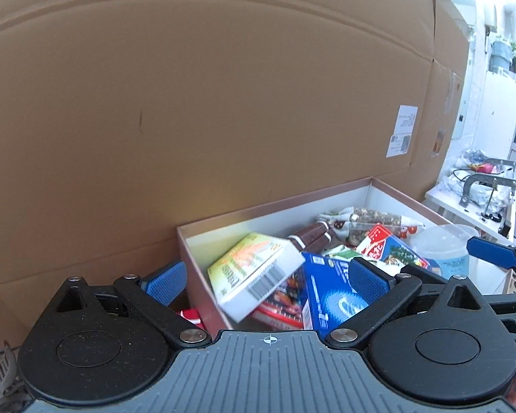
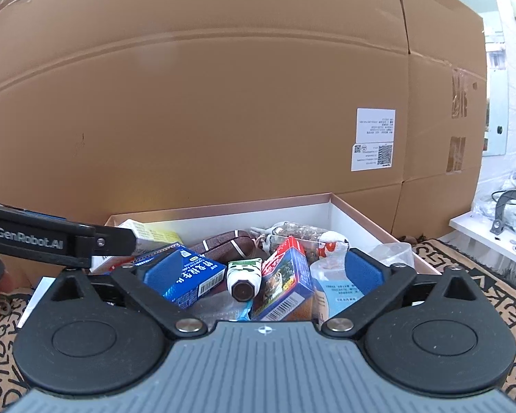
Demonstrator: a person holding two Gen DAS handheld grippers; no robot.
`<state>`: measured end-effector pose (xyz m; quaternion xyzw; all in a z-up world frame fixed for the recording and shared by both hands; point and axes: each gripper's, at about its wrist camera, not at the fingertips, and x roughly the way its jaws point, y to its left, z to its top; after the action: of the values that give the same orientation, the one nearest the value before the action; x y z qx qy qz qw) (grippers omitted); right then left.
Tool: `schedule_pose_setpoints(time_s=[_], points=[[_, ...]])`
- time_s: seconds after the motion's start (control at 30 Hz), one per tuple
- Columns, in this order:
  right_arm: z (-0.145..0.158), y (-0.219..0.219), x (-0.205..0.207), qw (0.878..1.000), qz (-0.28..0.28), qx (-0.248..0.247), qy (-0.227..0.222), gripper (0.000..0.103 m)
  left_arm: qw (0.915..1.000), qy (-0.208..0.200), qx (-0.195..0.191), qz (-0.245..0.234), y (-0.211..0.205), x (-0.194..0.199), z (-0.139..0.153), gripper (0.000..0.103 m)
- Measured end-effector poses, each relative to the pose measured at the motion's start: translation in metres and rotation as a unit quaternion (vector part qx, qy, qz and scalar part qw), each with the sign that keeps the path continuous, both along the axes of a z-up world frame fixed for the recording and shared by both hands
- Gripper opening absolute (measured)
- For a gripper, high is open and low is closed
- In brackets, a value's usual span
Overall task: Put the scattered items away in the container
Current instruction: 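Withdraw both tools from the container toward the red gift box on the mat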
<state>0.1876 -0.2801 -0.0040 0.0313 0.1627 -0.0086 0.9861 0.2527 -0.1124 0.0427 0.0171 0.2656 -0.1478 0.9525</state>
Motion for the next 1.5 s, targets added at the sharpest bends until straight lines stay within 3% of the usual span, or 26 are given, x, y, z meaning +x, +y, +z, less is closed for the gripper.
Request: schedule_pose_setpoints(time_s=[0.43,0.6,0.8,0.97,1.1,1.3,1.5], points=[[0.008,0.032,-0.043,0.997,-0.002,-0.057,-0.044,0.102,0.9988,-0.015,0.001,0.047,0.081,-0.06,0.005,0.103],[0.022,0.06,-0.064,0.995,0.033,-0.06,-0.078,0.102,0.9968,-0.01,0.002,0.079,0.119,-0.08,-0.006,0.103],[0.025,0.114,-0.088,0.983,0.12,-0.094,-0.107,0.102,0.9938,0.012,-0.019,0.109,0.162,-0.093,-0.022,0.103],[-0.001,0.167,-0.1,0.964,0.191,-0.161,-0.097,0.102,0.9918,0.027,-0.043,0.117,0.191,-0.097,-0.031,0.103],[-0.032,0.202,-0.092,0.951,0.218,-0.212,-0.06,0.102,0.9924,0.042,-0.05,0.105,0.203,-0.095,-0.042,0.103],[-0.063,0.218,-0.057,0.953,0.213,-0.214,0.015,0.103,0.9922,0.08,-0.067,0.069,0.204,-0.078,-0.06,0.095],[-0.09,0.234,-0.041,0.934,0.185,-0.304,0.018,0.102,0.9921,0.104,-0.063,0.032,0.195,-0.053,-0.078,0.092]])
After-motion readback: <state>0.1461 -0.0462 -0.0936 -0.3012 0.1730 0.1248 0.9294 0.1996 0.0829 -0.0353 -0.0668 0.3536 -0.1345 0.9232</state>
